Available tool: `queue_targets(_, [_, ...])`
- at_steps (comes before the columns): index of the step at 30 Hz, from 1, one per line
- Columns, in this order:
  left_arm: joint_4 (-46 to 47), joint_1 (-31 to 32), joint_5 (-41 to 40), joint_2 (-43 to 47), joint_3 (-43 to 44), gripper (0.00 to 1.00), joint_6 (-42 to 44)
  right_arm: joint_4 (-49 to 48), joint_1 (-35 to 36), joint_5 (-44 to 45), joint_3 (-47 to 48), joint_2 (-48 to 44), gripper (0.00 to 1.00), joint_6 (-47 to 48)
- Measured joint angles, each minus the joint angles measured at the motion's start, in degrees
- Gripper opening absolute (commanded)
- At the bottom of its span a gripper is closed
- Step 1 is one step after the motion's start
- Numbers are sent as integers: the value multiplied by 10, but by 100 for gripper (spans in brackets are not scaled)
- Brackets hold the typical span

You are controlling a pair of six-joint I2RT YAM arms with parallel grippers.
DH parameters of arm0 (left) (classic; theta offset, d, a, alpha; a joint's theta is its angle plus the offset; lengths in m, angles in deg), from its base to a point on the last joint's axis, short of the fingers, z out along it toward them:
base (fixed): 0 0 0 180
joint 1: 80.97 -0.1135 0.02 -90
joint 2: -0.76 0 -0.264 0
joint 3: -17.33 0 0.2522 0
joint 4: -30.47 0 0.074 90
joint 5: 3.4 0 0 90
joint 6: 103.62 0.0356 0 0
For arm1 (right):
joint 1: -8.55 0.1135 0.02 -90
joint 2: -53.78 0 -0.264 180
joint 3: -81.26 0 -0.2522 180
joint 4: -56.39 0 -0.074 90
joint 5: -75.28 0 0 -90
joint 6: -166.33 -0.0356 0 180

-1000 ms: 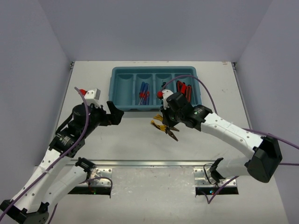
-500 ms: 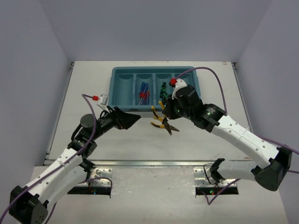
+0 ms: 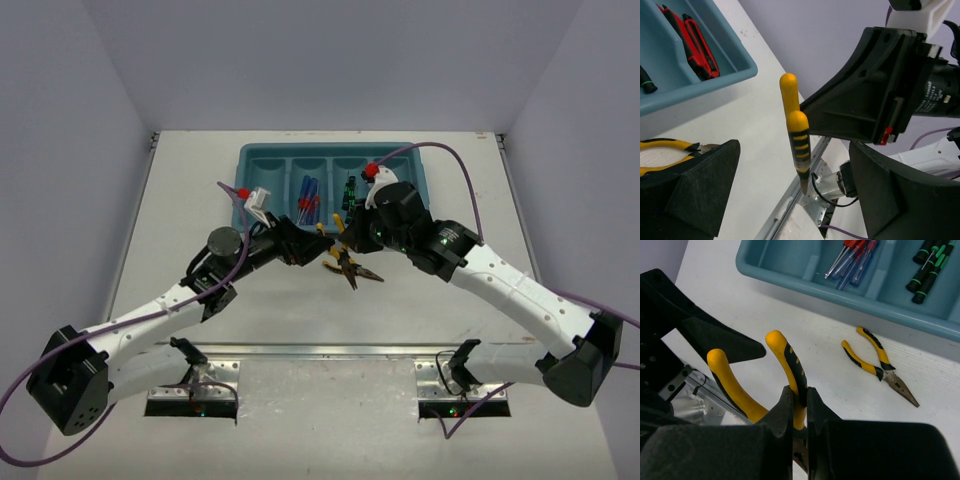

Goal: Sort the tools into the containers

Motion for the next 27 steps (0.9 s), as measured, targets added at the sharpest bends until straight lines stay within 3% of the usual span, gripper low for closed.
queue_targets(2, [4,5,-2,-22,12,45,2,-3,0,-6,1,0,0,0])
queue_targets(7, [11,15,-4,-52,35,4,3,-8,0,-20,1,0,0,-3])
queue_targets(8, [12,16,-4,-55,41,0,4,-9,-1,-22,1,0,7,-4])
queue_targets(10, [0,18,-8,-60,56,0,8,-13,-3,-22,0,-1,31,-4])
queue_targets(11, [-7,19,-11,-62,65,0,11,-16,-4,-21,0,-1,78,-4])
queue_targets(12, [-24,19,-19,-66,76,0,14,-19,-6,-18,0,-3,97,-5])
queue_targets(15, [-86,18,-44,-71,117,0,34,-4,-24,44,-13,-18,99,1])
queue_targets(20, [-203,6,-109,-107,192,0,77,-3,-17,61,-16,-57,99,4])
queue_targets(27, [-445,-114,-183,-204,354,0,154,22,-43,130,-41,-150,99,44])
